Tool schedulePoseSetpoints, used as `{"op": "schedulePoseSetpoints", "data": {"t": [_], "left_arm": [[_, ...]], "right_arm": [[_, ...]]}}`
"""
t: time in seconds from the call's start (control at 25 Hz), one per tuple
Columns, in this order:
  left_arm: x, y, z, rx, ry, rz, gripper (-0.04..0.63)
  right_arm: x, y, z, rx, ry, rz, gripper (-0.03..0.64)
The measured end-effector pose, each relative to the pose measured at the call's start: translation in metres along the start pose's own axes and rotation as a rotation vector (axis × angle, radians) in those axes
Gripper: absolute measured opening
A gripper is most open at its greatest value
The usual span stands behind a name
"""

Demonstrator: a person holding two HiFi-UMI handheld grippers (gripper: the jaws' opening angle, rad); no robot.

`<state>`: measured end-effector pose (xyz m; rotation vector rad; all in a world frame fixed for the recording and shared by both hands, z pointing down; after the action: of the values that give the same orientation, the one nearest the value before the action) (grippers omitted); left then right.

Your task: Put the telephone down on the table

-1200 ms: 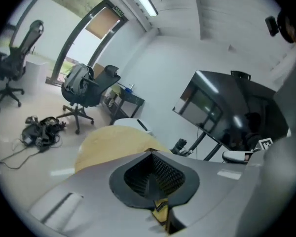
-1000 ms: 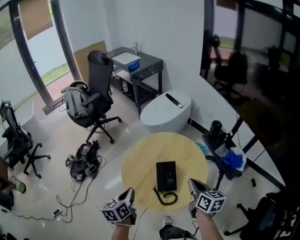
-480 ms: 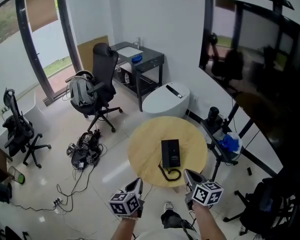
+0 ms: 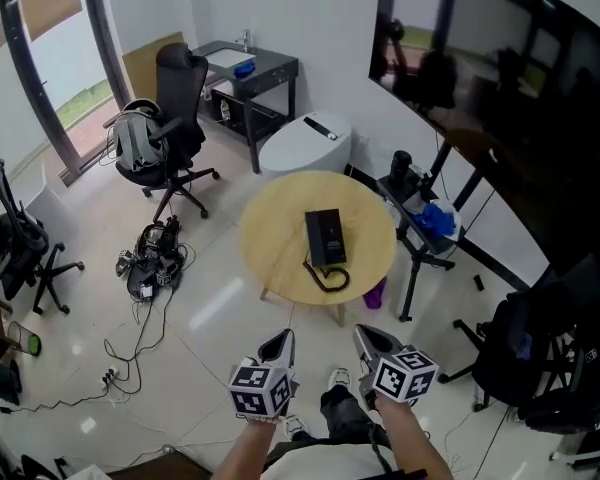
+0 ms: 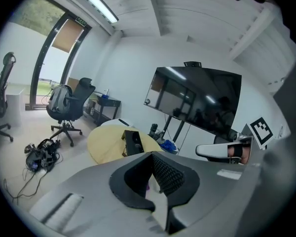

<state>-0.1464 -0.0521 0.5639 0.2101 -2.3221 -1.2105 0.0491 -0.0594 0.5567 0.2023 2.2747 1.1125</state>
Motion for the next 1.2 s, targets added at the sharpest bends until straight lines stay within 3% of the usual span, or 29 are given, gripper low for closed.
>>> {"op": "schedulePoseSetpoints", "data": {"t": [0.2, 0.72, 1.2], "left_arm": [[-0.027, 0.015, 0.011, -0.007, 0.024, -0.008, 0.0], [-0.048, 0.018, 0.02, -0.058, -0.052, 0.058, 0.0], [-0.063, 0.017, 0.015, -0.065, -0.046, 0.084, 0.0]], "right_arm": [[0.001, 0.016, 0.014, -0.004, -0.017, -0.014, 0.003], [-0.019, 0.007, 0.047, -0.02, -0.074, 0.017, 0.003], [-0.026, 0.001, 0.054, -0.02, -0.096, 0.033, 0.003]]}}
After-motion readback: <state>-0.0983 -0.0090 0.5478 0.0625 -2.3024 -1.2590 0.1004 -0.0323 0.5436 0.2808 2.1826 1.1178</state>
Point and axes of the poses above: the fingertips, and each gripper's own axes: z backward along the fingers, x to its left, y out of its underside, the point moved 5 cm from there along z, backward along the fingers, and after that the axes turned 8 degrees about x, right-handed, at the moved point
